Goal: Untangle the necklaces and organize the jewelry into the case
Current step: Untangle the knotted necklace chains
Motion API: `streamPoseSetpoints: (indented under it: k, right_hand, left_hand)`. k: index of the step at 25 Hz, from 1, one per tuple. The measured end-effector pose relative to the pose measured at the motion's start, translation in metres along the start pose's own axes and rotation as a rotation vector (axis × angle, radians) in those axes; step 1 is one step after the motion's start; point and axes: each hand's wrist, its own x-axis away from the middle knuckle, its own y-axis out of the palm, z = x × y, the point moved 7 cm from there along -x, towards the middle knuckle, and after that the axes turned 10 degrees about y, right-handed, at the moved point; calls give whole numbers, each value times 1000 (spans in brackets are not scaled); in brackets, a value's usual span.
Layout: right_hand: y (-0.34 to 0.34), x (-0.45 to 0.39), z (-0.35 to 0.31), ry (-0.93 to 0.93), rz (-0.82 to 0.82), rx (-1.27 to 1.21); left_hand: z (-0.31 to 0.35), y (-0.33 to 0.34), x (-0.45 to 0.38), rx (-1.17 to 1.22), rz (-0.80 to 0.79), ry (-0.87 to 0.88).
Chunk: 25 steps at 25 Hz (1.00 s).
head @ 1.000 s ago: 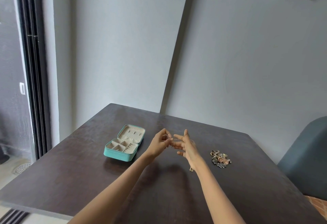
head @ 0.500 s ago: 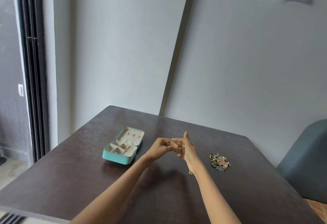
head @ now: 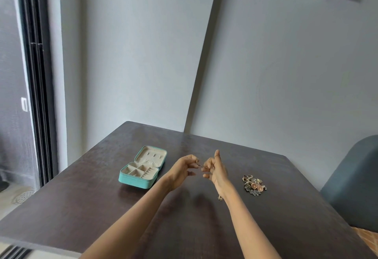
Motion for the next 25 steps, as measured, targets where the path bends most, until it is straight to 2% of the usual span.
streamPoseSetpoints:
  k: [3,6,10,12,15,17,21,25]
  right_hand:
    - [-6,2,0,-18,35,-82]
    - [-6,2,3,25,-7,-187]
    - [1,7,7,40,-46,-119]
    - [2,6,9,42,-43,-83]
    - [-2,6,4,36,-12,30]
    - [-3,3,2,57,5,103]
    - [-4,1,2,88,0,176]
    - [-1,5,-1,18,-100,177]
  left_hand:
    - [-3,1,0,72,-7,4]
    - [-5,2,1,217,34,18]
    - [-6,4,0,439,142,62]
    - [-5,5,0,356,129,81]
    - [1,1,2,-13,60,134]
    - [5,0,2,-156,29,162]
    - [12,-4,-2,-229,55,190]
    - [19,-6,-3,-239,71,176]
